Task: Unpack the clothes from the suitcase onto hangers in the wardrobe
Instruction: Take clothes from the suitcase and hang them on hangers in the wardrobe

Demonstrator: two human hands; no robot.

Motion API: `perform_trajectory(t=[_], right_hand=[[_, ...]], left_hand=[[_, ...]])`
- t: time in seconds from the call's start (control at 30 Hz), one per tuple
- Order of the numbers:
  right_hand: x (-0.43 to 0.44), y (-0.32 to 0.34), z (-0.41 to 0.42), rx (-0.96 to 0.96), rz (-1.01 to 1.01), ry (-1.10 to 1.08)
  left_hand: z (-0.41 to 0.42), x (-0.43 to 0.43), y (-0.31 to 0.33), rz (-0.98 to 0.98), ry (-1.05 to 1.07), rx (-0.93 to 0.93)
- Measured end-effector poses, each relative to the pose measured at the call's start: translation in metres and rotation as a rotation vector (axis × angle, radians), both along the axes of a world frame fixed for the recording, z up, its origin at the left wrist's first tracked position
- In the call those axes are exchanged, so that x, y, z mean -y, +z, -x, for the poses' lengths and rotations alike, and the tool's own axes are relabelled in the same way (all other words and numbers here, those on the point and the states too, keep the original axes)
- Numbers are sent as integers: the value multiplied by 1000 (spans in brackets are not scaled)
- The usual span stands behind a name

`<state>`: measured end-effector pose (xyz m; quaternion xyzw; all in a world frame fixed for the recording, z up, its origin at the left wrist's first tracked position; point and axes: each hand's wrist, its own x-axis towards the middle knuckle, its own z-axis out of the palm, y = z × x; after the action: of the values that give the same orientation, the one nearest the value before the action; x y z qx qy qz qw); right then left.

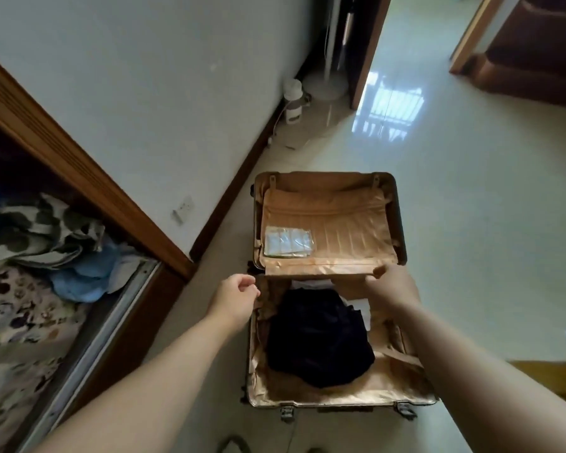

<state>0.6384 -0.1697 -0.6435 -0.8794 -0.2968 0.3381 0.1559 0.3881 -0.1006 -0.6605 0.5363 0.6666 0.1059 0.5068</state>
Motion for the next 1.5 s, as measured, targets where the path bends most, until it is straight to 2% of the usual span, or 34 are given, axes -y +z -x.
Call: perform_trajectory(t=[0.33,0.5,0.77,1.1,1.3,1.5], right_hand=[[58,-251,-9,-285,80,-349],[73,-336,0,-432,62,-484],[89,-438,19,-632,78,-671],[78,-490,46,-691,26,-762],[60,-473,52,-819,-73,-784],[41,-429,59,-1016,-84,-681]], left_hand=[[-30,27,-220,140,-168,-85],[-44,44,-300,149,-213,-125],[-48,70,-387,161,-294,-174],[-36,92,-433,203,-294,-189],[-41,97,-424,199,-319,-141],[-47,88,-398,97,-544,-238]])
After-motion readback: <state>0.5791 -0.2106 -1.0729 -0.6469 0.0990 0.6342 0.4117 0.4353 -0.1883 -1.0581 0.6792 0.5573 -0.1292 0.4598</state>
